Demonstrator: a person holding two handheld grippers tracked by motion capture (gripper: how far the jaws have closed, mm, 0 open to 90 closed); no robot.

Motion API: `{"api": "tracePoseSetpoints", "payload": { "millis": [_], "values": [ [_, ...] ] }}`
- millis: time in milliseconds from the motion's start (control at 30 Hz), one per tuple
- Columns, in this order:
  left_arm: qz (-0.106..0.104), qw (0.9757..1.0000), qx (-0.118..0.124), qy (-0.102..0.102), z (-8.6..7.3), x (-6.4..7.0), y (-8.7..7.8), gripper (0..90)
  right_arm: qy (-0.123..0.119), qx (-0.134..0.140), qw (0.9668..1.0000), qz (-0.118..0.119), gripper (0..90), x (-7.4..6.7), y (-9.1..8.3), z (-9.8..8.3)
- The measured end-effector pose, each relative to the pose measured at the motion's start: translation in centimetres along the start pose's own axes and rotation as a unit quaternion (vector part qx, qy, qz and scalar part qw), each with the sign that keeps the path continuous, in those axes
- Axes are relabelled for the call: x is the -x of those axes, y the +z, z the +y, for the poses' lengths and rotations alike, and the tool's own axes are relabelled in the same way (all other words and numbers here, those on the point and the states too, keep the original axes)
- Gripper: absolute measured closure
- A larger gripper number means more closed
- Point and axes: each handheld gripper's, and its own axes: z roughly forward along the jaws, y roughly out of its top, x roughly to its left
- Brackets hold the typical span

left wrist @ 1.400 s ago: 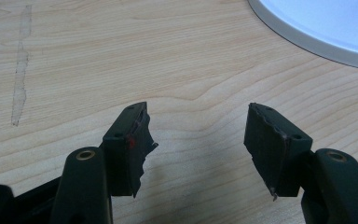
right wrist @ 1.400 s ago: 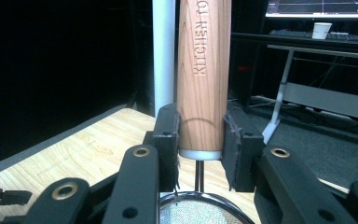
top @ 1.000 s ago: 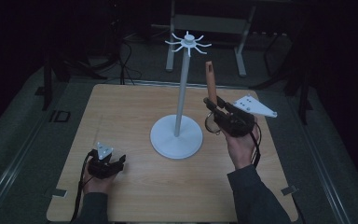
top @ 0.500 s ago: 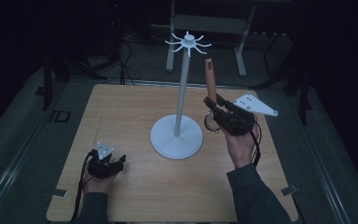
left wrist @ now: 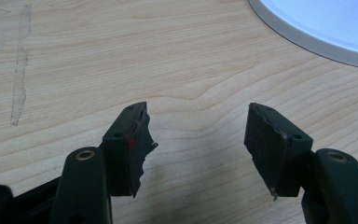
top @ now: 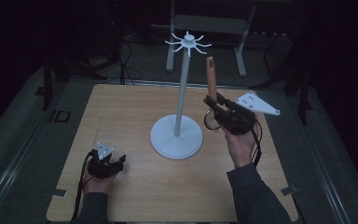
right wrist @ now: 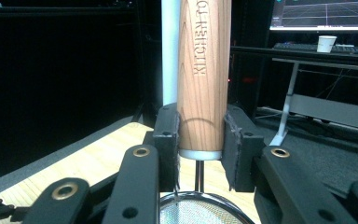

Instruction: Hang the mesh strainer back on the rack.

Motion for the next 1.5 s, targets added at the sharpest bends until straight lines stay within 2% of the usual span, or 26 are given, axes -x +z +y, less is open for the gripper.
{"api": "tracePoseSetpoints", "payload": {
  "millis": [1000, 1500],
  "values": [
    [-0.001, 1.0, 0.001, -0.002, 0.0, 0.0, 0.0, 40.3, 0.001, 0.024, 0.9997, 0.007, 69.5, -0.3, -0.1, 1.3],
    [0.0, 1.0, 0.0, -0.001, 0.0, 0.0, 0.0, 40.3, -0.001, 0.024, 0.9996, 0.014, 69.5, -0.6, 0.4, 1.9]
  ]
}}
